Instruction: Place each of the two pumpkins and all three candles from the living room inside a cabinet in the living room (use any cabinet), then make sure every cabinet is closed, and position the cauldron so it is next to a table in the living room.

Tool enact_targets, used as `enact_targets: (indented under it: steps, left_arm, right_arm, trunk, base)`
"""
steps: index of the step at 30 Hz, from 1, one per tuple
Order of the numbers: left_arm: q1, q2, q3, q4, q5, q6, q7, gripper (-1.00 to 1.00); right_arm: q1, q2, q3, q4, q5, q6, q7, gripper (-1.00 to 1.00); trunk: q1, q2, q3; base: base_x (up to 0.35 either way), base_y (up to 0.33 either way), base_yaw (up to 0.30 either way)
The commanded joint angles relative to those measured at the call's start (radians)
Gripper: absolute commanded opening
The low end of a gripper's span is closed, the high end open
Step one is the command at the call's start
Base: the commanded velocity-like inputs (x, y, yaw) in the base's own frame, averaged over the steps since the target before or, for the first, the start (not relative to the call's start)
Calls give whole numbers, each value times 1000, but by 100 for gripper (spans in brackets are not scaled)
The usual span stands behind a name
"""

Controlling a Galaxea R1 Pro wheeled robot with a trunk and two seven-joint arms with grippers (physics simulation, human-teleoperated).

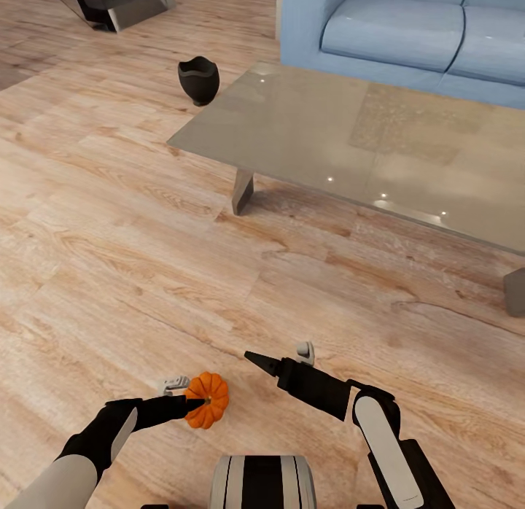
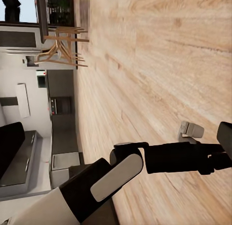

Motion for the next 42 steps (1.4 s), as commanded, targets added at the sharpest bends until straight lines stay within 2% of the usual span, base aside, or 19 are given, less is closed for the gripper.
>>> enact_targets:
  steps: [1,8,27,31,38,42]
  left_arm:
    - [0,-1,6,0,-21,0,15,-100]
    - [0,-1,6,0,-20,-43,14,-100]
    - [0,-1,8,0,-21,-43,15,-100]
    - [0,0,9,0,-21,-43,14,-100]
    - [0,1,9,0,-21,-43,13,-100]
    - [0,1,9,0,-21,-43,13,-100]
  right_arm:
    - [0,0,-1,0,2,4,4,100]
    - [-1,0,-1,0,2,4,4,100]
    - [0,1,-1,0,2,4,3,100]
    - [0,2,-1,0,2,4,3,100]
    - [0,2,-1,0,2,4,2,100]
    - [0,2,-1,0,2,4,2,100]
  trunk:
    - [0,0,-1]
    - [0,0,-1]
    - [0,0,-1]
    - [-2,1,15]
    - [-2,1,15]
    - [-3,2,30]
  base:
    - [0,0,0]
    - [0,0,0]
    - [0,0,0]
    - [0,0,0]
    - [0,0,0]
    - [0,0,0]
